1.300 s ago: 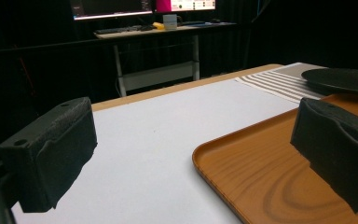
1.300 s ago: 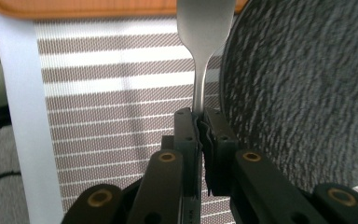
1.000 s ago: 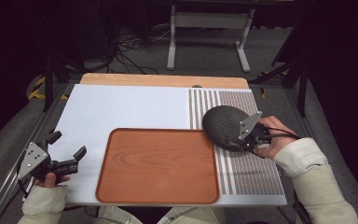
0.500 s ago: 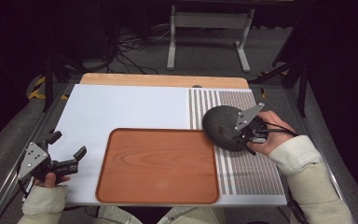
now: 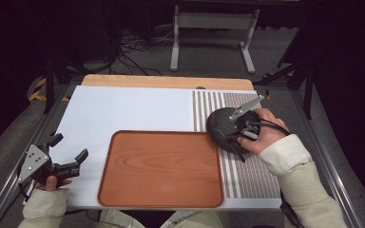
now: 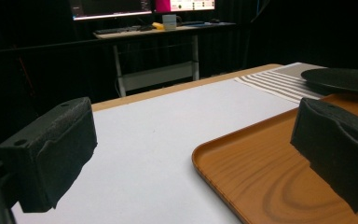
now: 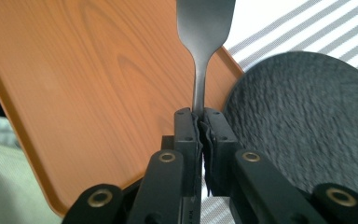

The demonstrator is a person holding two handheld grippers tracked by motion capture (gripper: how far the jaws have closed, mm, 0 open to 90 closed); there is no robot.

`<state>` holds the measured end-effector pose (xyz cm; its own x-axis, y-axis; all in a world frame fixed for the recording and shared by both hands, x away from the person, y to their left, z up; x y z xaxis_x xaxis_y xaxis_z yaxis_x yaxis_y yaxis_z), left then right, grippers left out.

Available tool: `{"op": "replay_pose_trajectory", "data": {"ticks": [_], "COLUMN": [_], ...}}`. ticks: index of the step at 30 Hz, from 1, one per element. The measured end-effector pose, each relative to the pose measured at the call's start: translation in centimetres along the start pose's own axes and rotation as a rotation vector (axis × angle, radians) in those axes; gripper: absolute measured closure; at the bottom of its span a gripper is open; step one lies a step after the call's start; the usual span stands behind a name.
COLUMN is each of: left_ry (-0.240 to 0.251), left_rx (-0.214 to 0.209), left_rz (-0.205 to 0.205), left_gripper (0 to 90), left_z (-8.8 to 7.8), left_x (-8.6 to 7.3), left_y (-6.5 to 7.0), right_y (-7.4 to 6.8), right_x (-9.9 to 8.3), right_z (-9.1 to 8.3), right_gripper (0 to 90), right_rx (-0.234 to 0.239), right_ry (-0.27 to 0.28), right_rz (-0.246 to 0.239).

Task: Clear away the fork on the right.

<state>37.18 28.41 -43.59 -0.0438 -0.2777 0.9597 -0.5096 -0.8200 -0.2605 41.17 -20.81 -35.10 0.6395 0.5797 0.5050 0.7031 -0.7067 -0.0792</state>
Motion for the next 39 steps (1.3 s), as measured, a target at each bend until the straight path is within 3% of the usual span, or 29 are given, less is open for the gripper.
{"op": "replay_pose_trajectory", "data": {"ticks": [4,11,28,39], "left_ry": [-0.001,-0.001,-0.002,-0.004], "left_rx": [-0.001,-0.002,-0.003,-0.006], "left_rz": [-0.001,-0.001,-0.001,0.001], "left_gripper": [0.7,0.7,0.7,0.9], "left_z": [0.0,0.0,0.0,0.0], "left_x": [0.0,0.0,0.0,0.0], "left_y": [0.0,0.0,-0.1,-0.1], "right_y": [-0.6,-2.0,-3.6,-4.4], "right_x": [0.6,1.7,2.6,2.4], "right_z": [0.6,2.1,4.4,6.6], "right_gripper": [84.7,84.6,84.6,84.6], "right_rx": [0.010,0.056,0.038,0.042], "right_ry": [-0.004,-0.011,-0.062,-0.132], "right_rz": [0.020,0.103,0.175,0.224]}}
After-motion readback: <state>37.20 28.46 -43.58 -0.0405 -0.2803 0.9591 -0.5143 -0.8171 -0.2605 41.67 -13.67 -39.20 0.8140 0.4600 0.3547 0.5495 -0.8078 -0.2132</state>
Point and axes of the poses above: each handheld gripper's, and its own axes: z roughly forward along the jaws, x roughly out of its top, y roughly to its right, the point moved 6 cm from there along z, roughly forward along the jaws, and after that the axes turned 12 degrees about z, right-handed, at the moved point
